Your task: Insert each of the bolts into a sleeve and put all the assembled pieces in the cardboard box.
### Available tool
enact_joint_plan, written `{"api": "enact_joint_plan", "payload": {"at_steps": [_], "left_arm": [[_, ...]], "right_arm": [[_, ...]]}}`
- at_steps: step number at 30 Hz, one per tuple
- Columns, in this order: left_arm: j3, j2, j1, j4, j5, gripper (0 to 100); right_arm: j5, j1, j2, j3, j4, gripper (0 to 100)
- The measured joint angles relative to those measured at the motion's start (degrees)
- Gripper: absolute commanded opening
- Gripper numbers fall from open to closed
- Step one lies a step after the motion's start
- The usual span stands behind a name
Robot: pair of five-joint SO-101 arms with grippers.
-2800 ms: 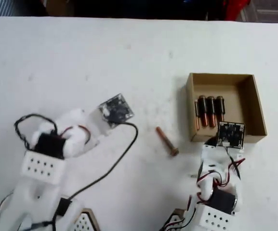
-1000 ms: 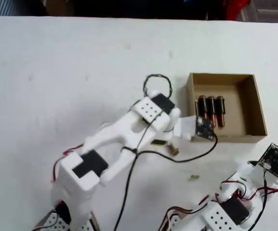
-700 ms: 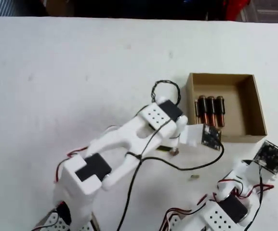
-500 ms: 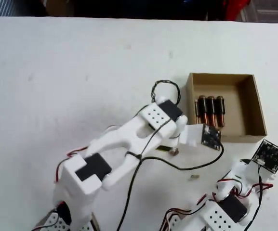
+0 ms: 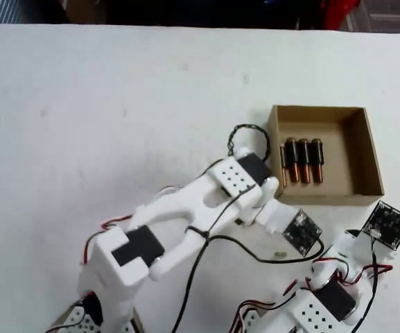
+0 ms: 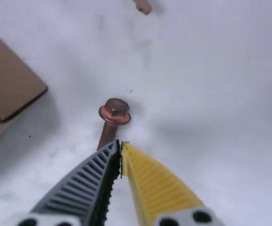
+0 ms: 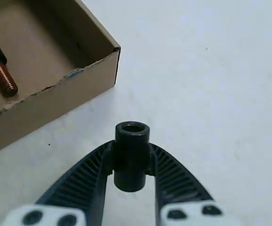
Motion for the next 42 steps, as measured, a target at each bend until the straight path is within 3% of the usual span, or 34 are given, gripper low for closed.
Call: {"api": "enact_joint_plan", "payload": {"at_steps": [6, 15, 34, 42], "left_arm": [[4.3, 0.0, 0.0, -7.1, -0.4, 4], [4.5, 0.0, 0.0, -7.7, -0.5, 13], [4.8, 0.0, -1.5, -8.5, -0.5, 14], [2.3, 6.3, -1.6, -11.1, -0.5, 13]], "right_arm": [[0.0, 0.0, 0.0, 0.0, 0.0, 1.8], [0.0, 0.4, 0.0, 0.0, 0.0, 1.8], [0.0, 0.4, 0.0, 0.0, 0.0, 1.8], [0.0, 0.4, 0.0, 0.0, 0.0, 1.8]]}}
